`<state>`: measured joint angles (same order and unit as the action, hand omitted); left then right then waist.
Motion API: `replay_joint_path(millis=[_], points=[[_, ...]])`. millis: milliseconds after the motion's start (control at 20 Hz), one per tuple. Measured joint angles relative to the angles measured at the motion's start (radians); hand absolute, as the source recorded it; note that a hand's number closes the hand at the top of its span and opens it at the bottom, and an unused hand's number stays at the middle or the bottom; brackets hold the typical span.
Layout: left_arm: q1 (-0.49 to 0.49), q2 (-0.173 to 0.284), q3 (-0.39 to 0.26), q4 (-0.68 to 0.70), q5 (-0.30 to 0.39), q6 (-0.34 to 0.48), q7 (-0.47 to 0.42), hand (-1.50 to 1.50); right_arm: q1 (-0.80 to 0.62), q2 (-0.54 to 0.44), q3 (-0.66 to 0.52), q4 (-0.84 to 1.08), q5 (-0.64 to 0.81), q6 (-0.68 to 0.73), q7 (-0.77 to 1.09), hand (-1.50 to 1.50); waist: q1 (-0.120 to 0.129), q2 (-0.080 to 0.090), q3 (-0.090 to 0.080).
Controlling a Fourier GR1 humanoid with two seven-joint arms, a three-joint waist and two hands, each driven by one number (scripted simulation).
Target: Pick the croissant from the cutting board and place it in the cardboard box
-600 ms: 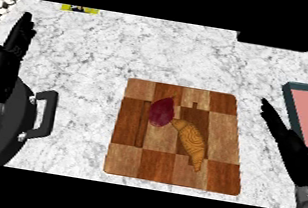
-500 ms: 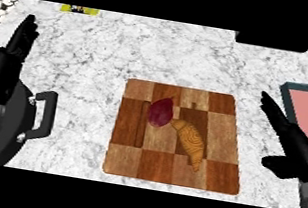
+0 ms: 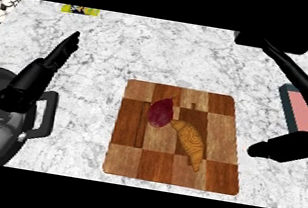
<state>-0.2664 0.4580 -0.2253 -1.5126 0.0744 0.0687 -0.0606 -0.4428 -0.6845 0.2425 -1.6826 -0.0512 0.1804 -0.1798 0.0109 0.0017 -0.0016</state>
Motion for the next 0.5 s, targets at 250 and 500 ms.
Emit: replay_joint_path(millis=[250, 500], points=[[0.007, -0.003, -0.006, -0.015, 0.011, -0.038, -0.003, 0.0, -0.046, -0.051, 0.046, 0.024, 0.156, 0.048, -0.189, -1.5, 0.004, 0.001, 0.002], [0.003, -0.008, 0.007, 0.005, 0.01, -0.061, -0.01, 0.0, -0.074, -0.085, 0.122, -0.021, 0.319, 0.078, -0.226, -1.5, -0.005, -0.001, 0.001]])
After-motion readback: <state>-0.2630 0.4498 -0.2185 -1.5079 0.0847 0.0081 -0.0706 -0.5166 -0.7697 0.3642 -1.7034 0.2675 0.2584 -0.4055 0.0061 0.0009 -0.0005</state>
